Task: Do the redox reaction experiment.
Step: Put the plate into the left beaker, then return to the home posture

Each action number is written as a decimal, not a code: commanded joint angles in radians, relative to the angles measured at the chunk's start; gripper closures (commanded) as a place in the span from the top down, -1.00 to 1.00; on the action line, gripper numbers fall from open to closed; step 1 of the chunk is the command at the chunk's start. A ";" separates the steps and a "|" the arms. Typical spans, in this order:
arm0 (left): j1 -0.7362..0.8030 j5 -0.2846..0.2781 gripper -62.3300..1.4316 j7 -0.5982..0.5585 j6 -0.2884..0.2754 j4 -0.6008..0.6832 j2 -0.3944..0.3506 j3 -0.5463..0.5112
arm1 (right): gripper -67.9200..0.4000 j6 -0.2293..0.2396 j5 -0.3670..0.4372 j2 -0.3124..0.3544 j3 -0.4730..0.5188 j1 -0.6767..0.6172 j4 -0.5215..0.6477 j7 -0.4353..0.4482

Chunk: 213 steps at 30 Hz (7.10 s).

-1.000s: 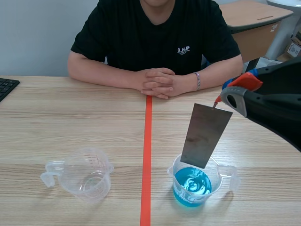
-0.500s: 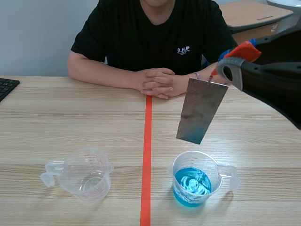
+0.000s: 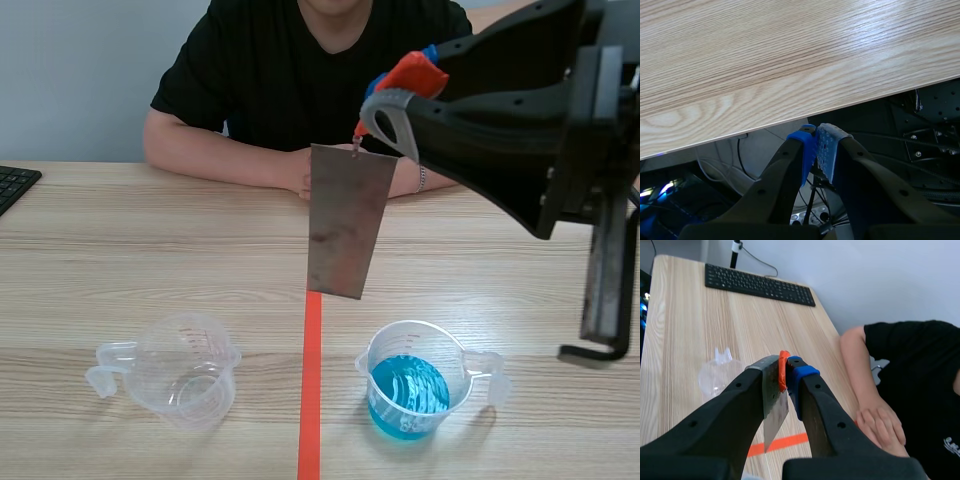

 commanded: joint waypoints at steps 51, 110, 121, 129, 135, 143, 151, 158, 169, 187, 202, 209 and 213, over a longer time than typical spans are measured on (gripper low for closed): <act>0.003 -0.003 -0.82 0.002 -0.013 0.008 0.000 0.002 | -0.94 -0.128 0.002 -0.405 -0.629 0.506 -0.204 -0.399; 0.003 -0.003 -0.82 0.002 -0.013 0.008 0.000 0.002 | -0.82 -0.113 -0.262 -0.458 -0.760 0.501 -0.629 -0.126; 0.003 -0.003 -0.82 0.002 -0.013 0.008 0.000 0.002 | 0.04 0.004 -0.261 -0.458 -0.760 0.501 -0.629 -0.120; 0.003 -0.003 -0.82 0.002 -0.013 0.008 0.000 0.002 | 0.86 0.006 -0.257 -0.466 -0.760 0.501 -0.629 -0.105; 0.003 -0.003 -0.82 0.002 -0.013 0.008 0.000 0.002 | 1.00 0.006 -0.233 -0.472 -0.760 0.501 -0.628 -0.105; 0.003 -0.003 -0.82 0.002 -0.013 0.008 0.000 0.002 | 1.00 0.006 -0.216 -0.428 -0.760 0.447 -0.529 -0.114; 0.003 -0.003 -0.82 0.002 -0.013 0.008 0.000 0.002 | 1.00 -0.086 -0.216 -0.301 -0.739 0.331 -0.356 -0.103; 0.003 -0.003 -0.82 0.002 -0.013 0.008 0.000 0.002 | 1.00 -0.222 -0.216 -0.174 -0.613 0.225 -0.234 -0.043; 0.004 -0.003 -0.82 0.002 -0.013 0.008 0.000 0.002 | 1.00 -0.311 -0.144 0.010 -0.273 -0.027 -0.199 0.090; 0.009 -0.012 -0.82 0.036 -0.012 0.009 -0.129 0.002 | 1.00 -0.329 -0.058 0.054 0.134 -0.464 -0.060 0.156; -0.054 0.074 0.71 -0.059 0.014 0.120 -0.306 -0.037 | 1.00 -0.337 -0.073 -0.012 0.148 -0.526 -0.002 0.095; -0.086 0.088 1.00 -0.044 0.006 0.261 -0.438 -0.056 | 1.00 -0.337 -0.073 -0.012 0.148 -0.526 -0.002 0.066; -0.087 0.088 1.00 -0.007 -0.014 0.358 -0.493 -0.056 | 1.00 -0.337 -0.073 -0.012 0.148 -0.526 -0.002 0.062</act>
